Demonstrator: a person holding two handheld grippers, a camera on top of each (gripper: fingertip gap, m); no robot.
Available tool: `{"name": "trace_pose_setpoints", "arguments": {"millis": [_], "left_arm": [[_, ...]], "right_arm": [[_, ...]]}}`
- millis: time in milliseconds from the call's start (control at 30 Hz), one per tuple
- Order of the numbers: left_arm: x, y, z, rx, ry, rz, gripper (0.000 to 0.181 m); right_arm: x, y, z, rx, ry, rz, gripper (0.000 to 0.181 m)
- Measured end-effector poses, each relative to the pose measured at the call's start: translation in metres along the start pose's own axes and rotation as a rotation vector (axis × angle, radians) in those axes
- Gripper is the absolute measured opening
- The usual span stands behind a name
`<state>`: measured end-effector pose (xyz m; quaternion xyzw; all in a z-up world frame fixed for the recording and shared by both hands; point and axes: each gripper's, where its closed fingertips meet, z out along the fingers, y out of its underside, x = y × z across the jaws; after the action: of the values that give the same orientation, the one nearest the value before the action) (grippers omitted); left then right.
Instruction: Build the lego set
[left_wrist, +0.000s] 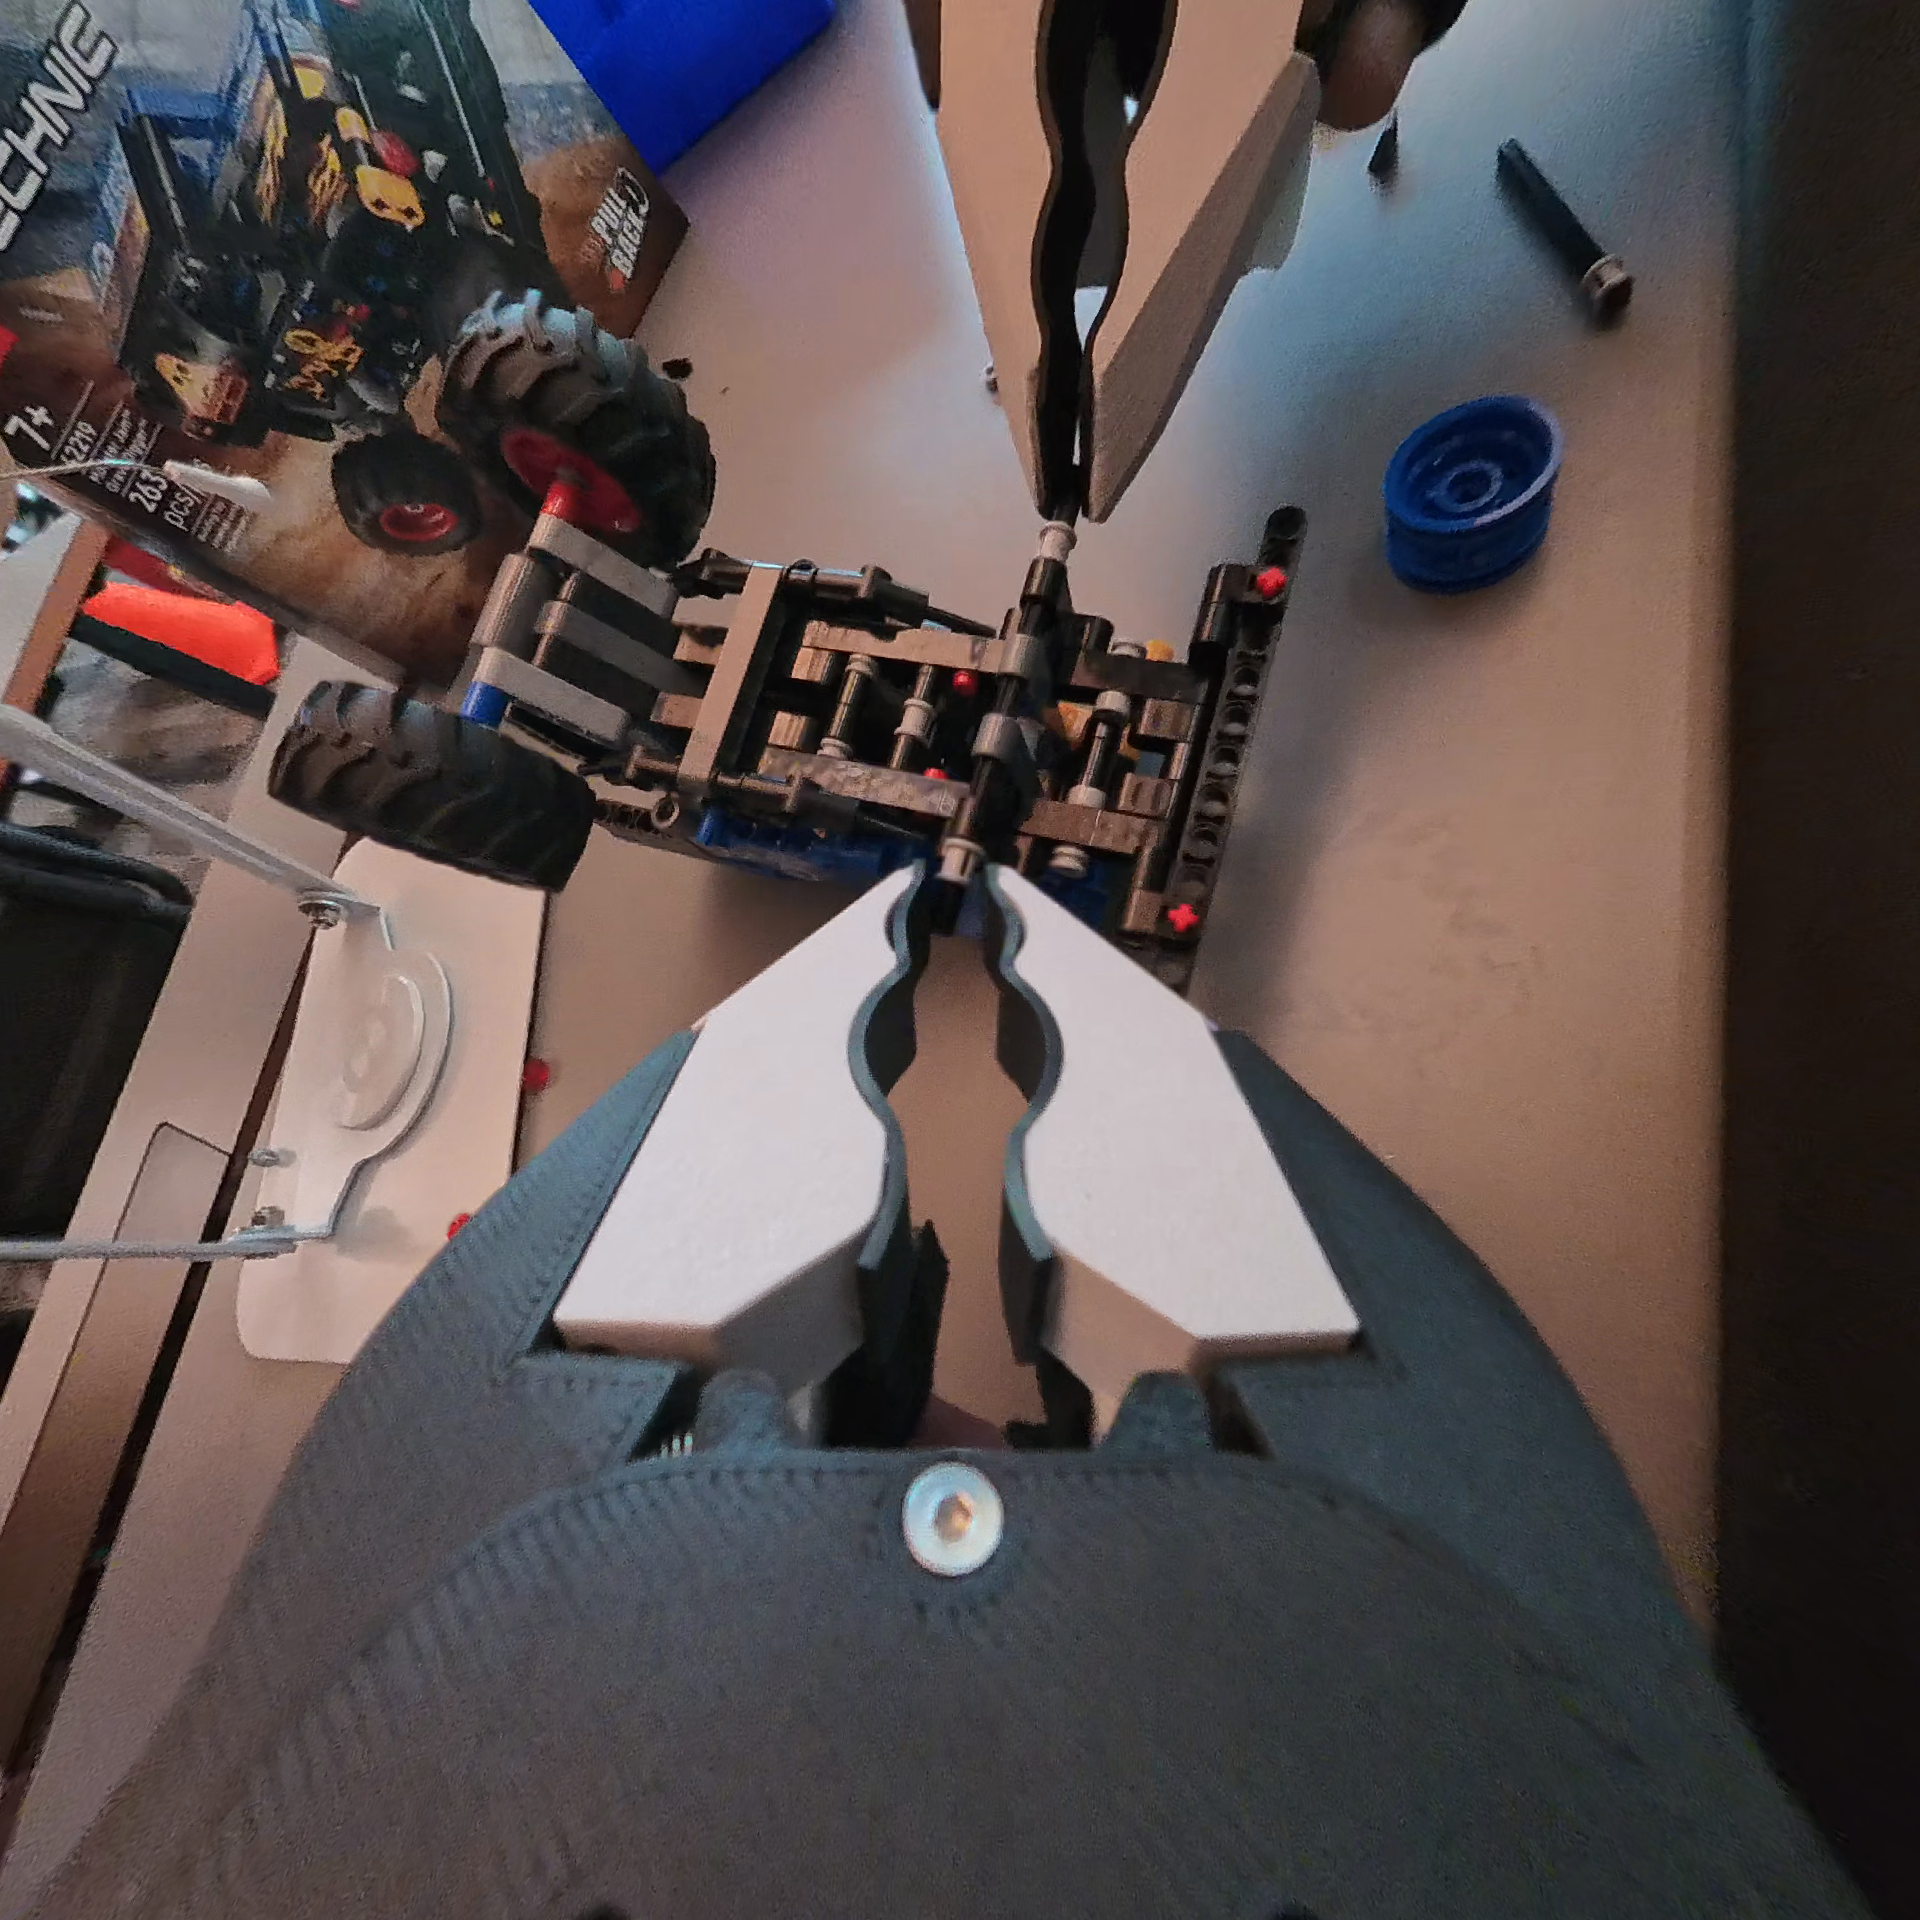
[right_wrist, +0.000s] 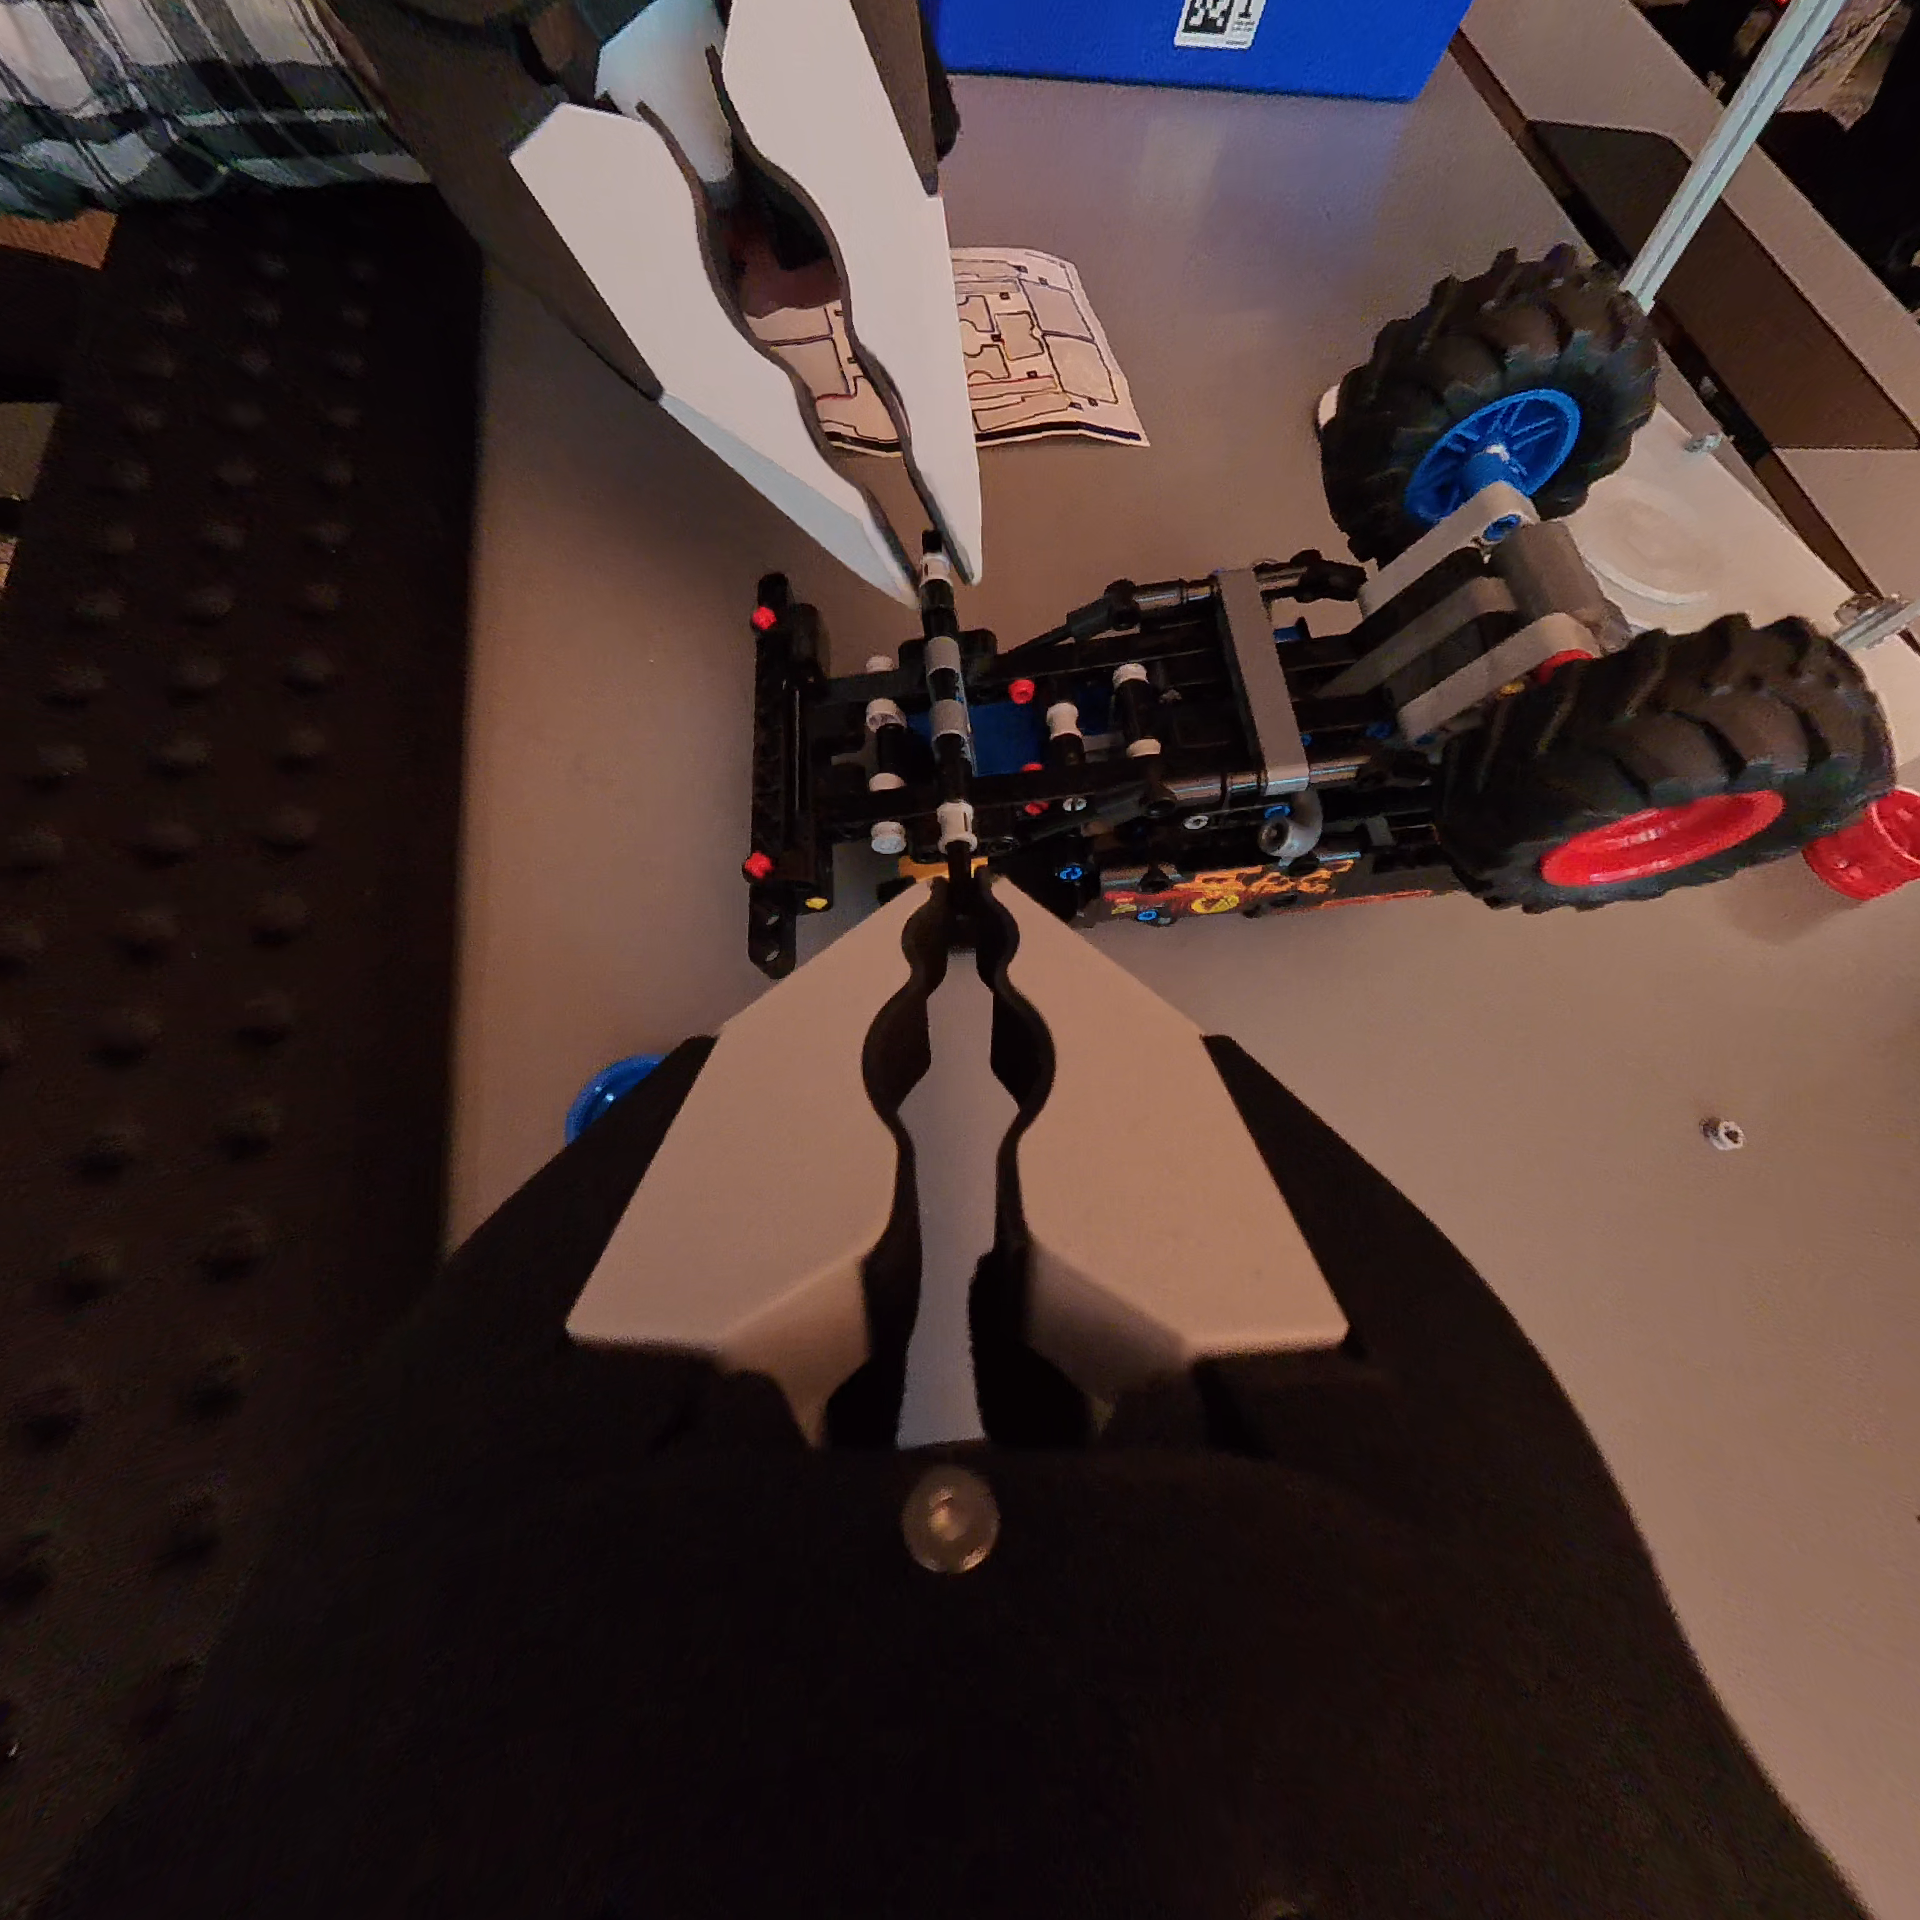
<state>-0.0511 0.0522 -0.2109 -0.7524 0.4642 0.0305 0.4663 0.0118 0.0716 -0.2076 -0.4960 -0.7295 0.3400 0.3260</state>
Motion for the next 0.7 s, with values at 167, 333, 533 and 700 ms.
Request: {"name": "trace_pose_setpoints", "arguments": {"millis": [167, 333, 533, 700], "left_arm": [[0.0026, -0.0003, 0.0017, -0.012, 0.009, 0.033, 0.005], [0.0012, -0.0002, 0.0022, -0.005, 0.003, 0.020, 0.005], [0.0007, -0.0001, 0.0033, -0.005, -0.002, 0.024, 0.004], [0.0003, 0.0007, 0.0036, -0.016, -0.008, 0.032, 0.004]], "right_arm": [[0.0009, 0.0001, 0.0006, -0.007, 0.016, -0.012, 0.001], [0.0003, 0.0006, 0.0029, -0.001, -0.011, 0.018, 0.000], [0.0008, 0.0001, 0.0038, 0.006, -0.035, 0.051, 0.000], [0.0009, -0.0006, 0.0047, 0.012, -0.057, 0.090, 0.000]]}}
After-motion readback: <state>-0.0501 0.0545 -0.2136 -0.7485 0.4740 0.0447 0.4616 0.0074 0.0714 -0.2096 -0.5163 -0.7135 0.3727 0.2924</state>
